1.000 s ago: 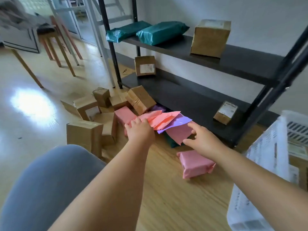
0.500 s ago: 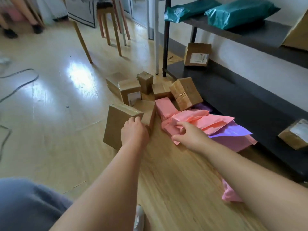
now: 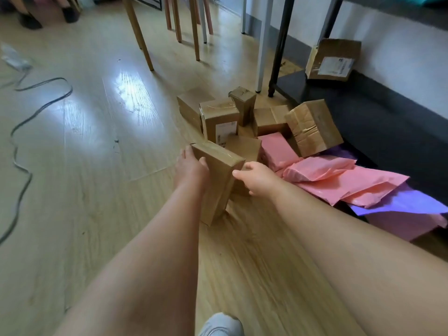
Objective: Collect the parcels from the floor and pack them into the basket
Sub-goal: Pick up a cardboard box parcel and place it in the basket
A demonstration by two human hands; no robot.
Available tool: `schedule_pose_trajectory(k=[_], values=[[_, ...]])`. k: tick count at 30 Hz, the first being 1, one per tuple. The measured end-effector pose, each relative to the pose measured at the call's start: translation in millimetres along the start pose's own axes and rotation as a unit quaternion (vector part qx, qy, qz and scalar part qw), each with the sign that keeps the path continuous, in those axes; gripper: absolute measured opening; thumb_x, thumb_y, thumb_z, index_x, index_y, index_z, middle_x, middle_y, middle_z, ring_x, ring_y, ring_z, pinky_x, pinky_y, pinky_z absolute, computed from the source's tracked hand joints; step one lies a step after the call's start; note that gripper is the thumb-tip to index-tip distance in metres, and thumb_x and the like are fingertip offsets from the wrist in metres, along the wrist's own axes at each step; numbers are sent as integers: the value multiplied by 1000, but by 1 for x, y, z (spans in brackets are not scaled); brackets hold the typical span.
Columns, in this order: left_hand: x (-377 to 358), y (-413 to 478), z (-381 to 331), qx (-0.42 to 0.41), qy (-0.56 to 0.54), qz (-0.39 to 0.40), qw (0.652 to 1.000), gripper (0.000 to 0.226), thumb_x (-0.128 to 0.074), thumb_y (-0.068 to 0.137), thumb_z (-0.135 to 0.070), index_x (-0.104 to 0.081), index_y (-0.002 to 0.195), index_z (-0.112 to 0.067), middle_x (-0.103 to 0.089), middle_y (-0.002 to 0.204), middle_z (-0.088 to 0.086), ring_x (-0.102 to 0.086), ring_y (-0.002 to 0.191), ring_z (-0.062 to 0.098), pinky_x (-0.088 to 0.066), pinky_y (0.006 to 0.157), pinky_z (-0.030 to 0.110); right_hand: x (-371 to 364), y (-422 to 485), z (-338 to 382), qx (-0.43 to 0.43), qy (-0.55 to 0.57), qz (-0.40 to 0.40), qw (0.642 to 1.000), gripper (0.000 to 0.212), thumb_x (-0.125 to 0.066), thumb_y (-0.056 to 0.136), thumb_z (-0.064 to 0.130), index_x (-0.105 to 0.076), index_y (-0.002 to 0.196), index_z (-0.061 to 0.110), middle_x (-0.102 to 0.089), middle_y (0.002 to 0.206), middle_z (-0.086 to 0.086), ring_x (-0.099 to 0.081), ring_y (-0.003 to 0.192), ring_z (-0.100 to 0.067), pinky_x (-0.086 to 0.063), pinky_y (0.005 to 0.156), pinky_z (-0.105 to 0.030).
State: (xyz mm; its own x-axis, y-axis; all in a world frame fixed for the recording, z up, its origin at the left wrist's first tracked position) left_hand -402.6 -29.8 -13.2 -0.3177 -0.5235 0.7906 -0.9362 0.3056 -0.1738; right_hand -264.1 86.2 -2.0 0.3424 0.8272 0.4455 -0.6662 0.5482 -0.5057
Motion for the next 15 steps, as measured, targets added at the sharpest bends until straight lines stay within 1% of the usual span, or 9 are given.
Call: schedule_pose_trajectory(k=[2,3,5,7,10,12,14,15], values=[[-7,11,3,16,-44,10,999,60,-38,102,-34,-16,155,-17,-23,160,6,-23,146,27,-24,117,46,-8,11,2,-16,24,0,1000,59,-53,97,34,-32,149,13,-45,144,-5,-48,126,-24,-43,102,-35],[-11,14,4,24,-63,13,998,61,-38,102,-35,-15,155,-16,-24,159,6,-24,146,27,-24,117,46,-13,15,1,-24,33,1,999,57,-52,98,34,-34,148,12,-47,141,-5,-49,123,-24,-43,100,-34],[-14,19,5,39,-81,5,996,61,-38,102,-38,-16,155,-16,-26,158,6,-26,145,27,-27,116,47,-21,26,-2,-37,44,3,998,54,-50,99,36,-39,145,12,-51,136,-5,-50,122,-26,-43,104,-39],[-15,21,4,51,-79,-7,996,62,-38,101,-42,-20,154,-14,-29,157,7,-29,143,28,-30,114,48,-27,34,-6,-39,65,7,997,53,-48,98,38,-42,144,12,-52,135,-5,-49,124,-27,-41,106,-44],[-15,17,4,60,-59,-19,996,67,-42,97,-51,-29,149,-11,-35,150,10,-34,138,30,-35,110,49,-31,39,-17,-51,101,13,994,57,-48,97,42,-40,145,13,-51,139,-5,-48,127,-27,-39,108,-47],[-16,8,2,63,-41,-22,997,70,-46,94,-56,-36,145,-9,-39,146,11,-36,135,30,-40,106,49,-29,36,-26,-60,112,8,992,59,-47,96,44,-40,145,13,-51,139,-5,-50,126,-28,-40,107,-49],[-15,-4,1,72,-22,-25,997,72,-47,92,-59,-40,142,-8,-40,144,11,-36,135,29,-43,102,46,-25,30,-35,-70,119,-1,990,58,-47,94,46,-44,142,14,-55,135,-4,-54,119,-28,-45,99,-47],[-13,-13,-3,73,-14,-25,997,72,-47,91,-60,-41,141,-8,-40,144,11,-34,136,28,-43,99,45,-21,26,-40,-71,131,-5,989,57,-48,93,47,-47,139,14,-58,131,-4,-57,114,-27,-49,90,-43]])
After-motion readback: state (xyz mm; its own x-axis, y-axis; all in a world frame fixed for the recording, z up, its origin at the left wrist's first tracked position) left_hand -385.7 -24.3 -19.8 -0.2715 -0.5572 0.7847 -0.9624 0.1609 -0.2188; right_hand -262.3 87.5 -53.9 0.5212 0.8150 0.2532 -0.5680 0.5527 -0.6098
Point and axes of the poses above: each hand's wrist, its own y-axis towards the middle knuckle, its own x-axis out of the back of the hand, z = x × y, the point moved 6 cm from there along y, towards the middle knuckle
